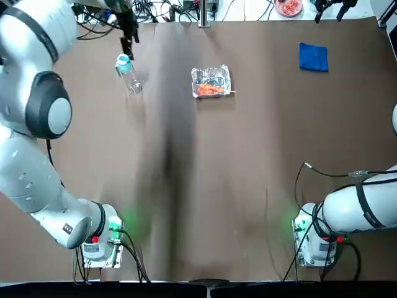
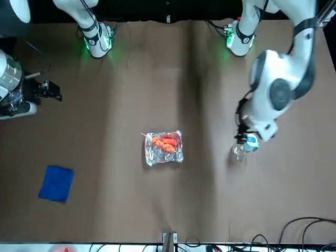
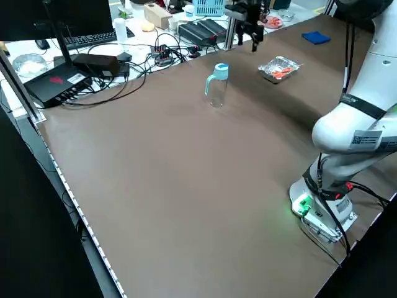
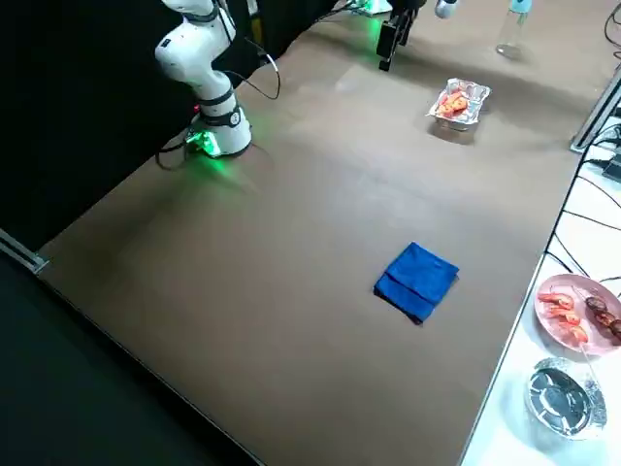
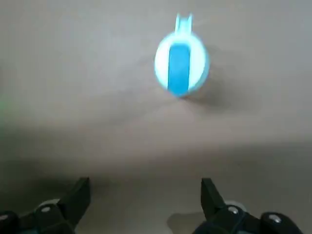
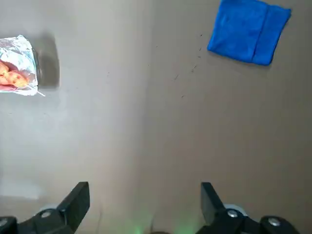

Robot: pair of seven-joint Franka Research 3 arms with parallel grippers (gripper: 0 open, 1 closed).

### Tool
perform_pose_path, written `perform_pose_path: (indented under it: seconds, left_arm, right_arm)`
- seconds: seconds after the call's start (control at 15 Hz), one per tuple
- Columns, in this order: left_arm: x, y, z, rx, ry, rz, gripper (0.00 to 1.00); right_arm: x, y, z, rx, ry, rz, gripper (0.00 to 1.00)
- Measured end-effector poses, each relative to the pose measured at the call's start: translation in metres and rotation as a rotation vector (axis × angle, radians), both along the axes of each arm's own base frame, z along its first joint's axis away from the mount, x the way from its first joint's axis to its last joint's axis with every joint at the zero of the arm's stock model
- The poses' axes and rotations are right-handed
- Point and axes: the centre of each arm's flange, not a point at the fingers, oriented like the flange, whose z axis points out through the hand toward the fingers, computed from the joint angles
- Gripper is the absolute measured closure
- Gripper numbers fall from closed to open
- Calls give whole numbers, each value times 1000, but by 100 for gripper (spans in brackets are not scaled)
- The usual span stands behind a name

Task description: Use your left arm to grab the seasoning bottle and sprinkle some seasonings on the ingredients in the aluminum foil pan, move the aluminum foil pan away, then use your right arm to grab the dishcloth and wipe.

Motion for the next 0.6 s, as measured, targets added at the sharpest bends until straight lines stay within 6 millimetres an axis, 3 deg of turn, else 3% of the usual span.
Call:
perform_pose_path:
  seconds: [0.33, 0.6]
  left_arm:
    - [-4, -77, -63, 34, -49, -32, 0]
    - [-19, -129, -94, 20, -77, -258, 0]
  right_arm:
    - [0, 0, 0, 0, 0, -2, 0]
    - [0, 0, 0, 0, 0, -3, 0]
